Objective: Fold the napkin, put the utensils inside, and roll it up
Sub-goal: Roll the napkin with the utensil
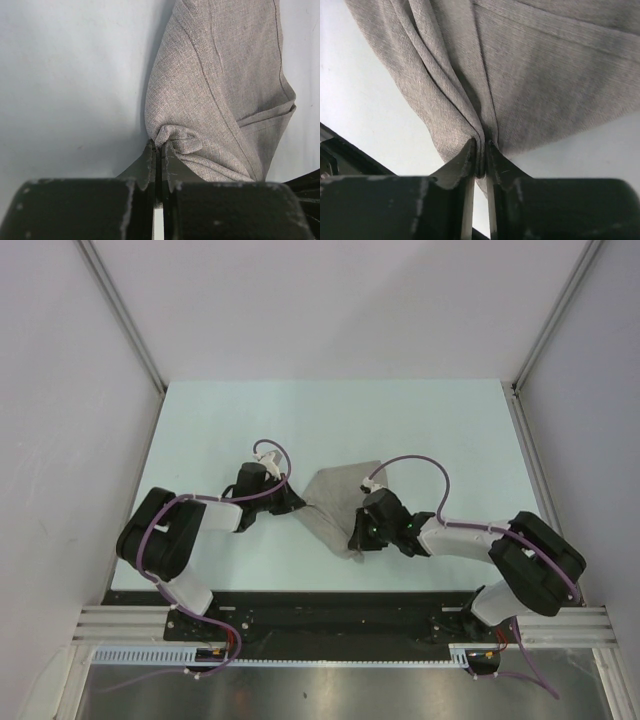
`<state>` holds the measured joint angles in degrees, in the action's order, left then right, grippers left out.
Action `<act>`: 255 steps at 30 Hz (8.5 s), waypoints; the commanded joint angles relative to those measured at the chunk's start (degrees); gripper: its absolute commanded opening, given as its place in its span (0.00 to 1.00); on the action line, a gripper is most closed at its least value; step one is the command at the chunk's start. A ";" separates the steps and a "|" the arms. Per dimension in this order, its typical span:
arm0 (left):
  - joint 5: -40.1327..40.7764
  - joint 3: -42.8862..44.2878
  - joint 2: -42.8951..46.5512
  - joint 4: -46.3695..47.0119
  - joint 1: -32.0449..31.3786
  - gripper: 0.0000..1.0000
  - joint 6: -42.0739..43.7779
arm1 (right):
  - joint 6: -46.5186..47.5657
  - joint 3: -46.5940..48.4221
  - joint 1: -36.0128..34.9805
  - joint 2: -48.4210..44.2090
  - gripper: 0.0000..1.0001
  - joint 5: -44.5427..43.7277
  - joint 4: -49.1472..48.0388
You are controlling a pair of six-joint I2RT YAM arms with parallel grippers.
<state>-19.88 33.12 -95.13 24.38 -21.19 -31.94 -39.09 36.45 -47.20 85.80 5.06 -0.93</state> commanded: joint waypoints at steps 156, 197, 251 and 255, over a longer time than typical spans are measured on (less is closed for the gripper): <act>-3.15 -9.48 14.36 -11.55 2.56 0.00 -1.98 | 37.24 21.29 -26.62 8.42 0.74 -26.59 4.09; -2.45 -7.37 18.92 -9.96 2.73 0.40 -3.21 | 29.34 15.06 -12.40 21.16 0.28 5.38 -0.65; -3.68 -13.97 17.79 1.91 0.80 0.08 -2.25 | 9.82 23.84 10.81 35.32 0.28 45.83 -0.31; -2.89 -11.68 16.04 -1.52 0.80 0.00 -1.54 | 12.01 26.12 10.81 32.42 0.48 45.13 4.43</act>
<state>-24.29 17.87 -77.52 25.15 -20.25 -34.96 -31.75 61.47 -37.58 119.98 58.87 -5.74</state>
